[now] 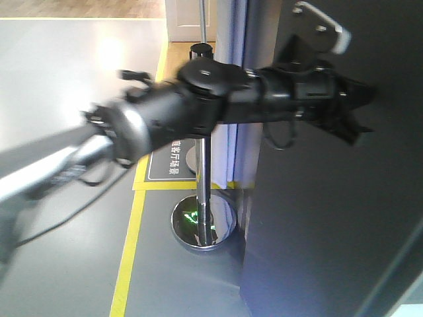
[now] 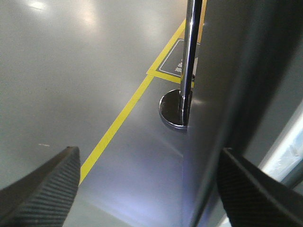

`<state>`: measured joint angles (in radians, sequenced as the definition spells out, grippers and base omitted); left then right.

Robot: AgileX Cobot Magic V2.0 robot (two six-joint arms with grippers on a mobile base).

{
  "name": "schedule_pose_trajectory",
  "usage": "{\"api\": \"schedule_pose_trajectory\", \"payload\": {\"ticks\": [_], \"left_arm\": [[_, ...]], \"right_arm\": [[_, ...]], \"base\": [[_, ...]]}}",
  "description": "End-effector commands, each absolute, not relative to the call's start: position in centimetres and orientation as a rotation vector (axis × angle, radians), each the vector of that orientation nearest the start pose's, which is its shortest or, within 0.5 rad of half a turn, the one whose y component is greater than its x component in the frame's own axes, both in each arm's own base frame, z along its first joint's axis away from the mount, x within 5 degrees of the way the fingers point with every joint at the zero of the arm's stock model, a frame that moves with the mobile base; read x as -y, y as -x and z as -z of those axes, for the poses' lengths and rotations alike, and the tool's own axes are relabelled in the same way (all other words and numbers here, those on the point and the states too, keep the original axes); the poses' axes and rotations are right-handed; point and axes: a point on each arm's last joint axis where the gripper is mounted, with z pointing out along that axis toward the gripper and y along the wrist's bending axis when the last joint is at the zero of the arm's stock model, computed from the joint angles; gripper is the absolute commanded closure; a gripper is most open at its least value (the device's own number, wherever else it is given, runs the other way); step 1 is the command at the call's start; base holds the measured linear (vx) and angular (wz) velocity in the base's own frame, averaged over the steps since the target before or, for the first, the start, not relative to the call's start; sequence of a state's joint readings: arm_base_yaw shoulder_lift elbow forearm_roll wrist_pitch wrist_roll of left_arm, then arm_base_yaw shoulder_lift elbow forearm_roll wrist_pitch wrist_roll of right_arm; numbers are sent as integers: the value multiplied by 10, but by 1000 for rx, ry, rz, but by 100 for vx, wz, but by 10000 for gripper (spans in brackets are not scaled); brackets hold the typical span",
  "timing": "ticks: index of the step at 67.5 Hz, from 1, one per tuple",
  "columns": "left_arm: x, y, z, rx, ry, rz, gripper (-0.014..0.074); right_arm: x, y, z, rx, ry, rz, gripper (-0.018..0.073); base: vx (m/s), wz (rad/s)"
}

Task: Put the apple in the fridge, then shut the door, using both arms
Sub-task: 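Push the refrigerator door closed with the left gripper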

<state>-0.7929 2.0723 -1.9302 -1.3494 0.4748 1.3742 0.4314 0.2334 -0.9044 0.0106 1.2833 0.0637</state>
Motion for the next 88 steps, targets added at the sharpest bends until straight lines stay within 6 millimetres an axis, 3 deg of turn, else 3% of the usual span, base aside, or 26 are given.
{"api": "schedule_pose_trajectory", "payload": {"ticks": [1, 12, 23, 44, 52, 69, 77, 88], "left_arm": [[385, -320, -384, -1384, -977, 960, 602], [385, -319, -385, -1386, -979, 983, 602], [374, -310, -402, -1398, -1009, 1023, 602], [328, -288, -441, -1619, -1046, 856, 602], [309, -274, -444, -1629, -1040, 794, 602], [249, -241, -405, -1689, -847, 682, 602], [211, -225, -392, -1728, -773, 639, 602], [175, -202, -379, -1754, -738, 600, 602]], "right_arm": [[7, 17, -374, -2076, 391, -303, -19], [7, 17, -374, -2076, 391, -303, -19], [7, 17, -374, -2076, 391, -303, -19], [7, 16, -375, -2053, 391, -296, -19], [7, 14, -380, -2001, 382, -305, -19], [6, 14, -379, -2002, 381, -317, -19], [6, 14, -380, -1996, 378, -308, -19], [7, 13, -382, -1968, 401, -277, -19]], "base": [[0, 0], [0, 0], [0, 0], [0, 0], [0, 0], [0, 0], [0, 0], [0, 0]]}}
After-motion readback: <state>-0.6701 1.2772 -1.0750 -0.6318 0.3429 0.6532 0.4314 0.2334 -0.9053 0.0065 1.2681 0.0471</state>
